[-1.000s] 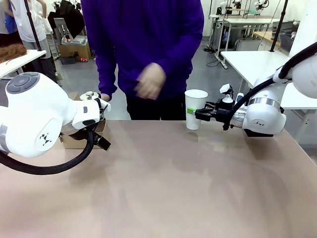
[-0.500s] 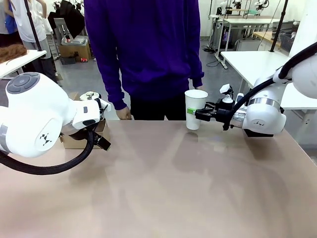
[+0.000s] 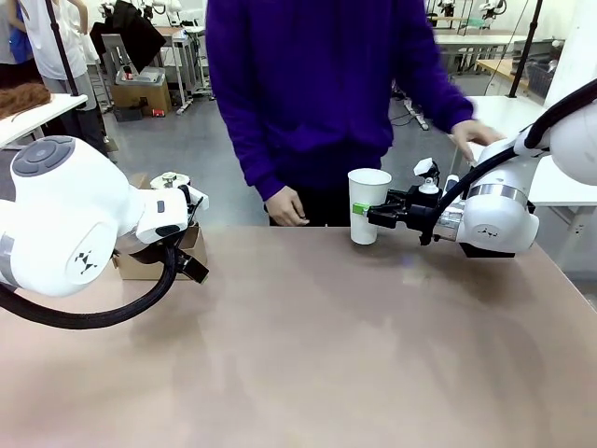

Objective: Pour a drink into a cup and package it in a carrier.
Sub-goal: When a person places the Paper Cup Lid on the 600 ml Paper Cup , lift the 600 ml Paper Cup.

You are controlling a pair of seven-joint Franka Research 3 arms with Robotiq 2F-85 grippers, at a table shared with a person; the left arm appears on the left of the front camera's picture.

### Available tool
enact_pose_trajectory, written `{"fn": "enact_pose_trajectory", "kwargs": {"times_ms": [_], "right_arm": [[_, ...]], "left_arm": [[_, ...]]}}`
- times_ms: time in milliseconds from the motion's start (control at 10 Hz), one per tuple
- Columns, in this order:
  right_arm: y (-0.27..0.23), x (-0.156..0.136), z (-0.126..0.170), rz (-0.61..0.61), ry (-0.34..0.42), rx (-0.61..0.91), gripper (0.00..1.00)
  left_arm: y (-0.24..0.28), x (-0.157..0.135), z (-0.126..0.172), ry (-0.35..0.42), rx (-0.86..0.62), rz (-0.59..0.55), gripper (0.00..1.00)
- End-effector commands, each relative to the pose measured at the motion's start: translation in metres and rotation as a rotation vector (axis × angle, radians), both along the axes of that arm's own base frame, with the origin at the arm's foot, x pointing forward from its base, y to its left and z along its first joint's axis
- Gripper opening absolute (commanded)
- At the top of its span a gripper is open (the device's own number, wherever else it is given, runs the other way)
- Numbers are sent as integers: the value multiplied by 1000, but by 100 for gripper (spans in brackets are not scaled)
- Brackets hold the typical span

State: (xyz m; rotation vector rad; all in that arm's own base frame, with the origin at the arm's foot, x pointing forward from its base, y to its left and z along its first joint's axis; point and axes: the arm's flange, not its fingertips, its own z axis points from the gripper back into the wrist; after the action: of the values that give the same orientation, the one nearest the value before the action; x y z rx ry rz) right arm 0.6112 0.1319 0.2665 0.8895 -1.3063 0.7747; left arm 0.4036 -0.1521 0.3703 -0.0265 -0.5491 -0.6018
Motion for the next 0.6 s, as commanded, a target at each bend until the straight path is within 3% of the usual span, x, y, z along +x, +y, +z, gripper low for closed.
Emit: {"fn": "enact_pose_trajectory", "kwargs": {"times_ms": [0,500], "right_arm": [[2,0,2,-8,-6,9,80],[2,0,2,-8,-6,9,80]], "left_arm": [[0,0,0,0,-2,0,100],[0,0,0,0,-2,0,100]]}}
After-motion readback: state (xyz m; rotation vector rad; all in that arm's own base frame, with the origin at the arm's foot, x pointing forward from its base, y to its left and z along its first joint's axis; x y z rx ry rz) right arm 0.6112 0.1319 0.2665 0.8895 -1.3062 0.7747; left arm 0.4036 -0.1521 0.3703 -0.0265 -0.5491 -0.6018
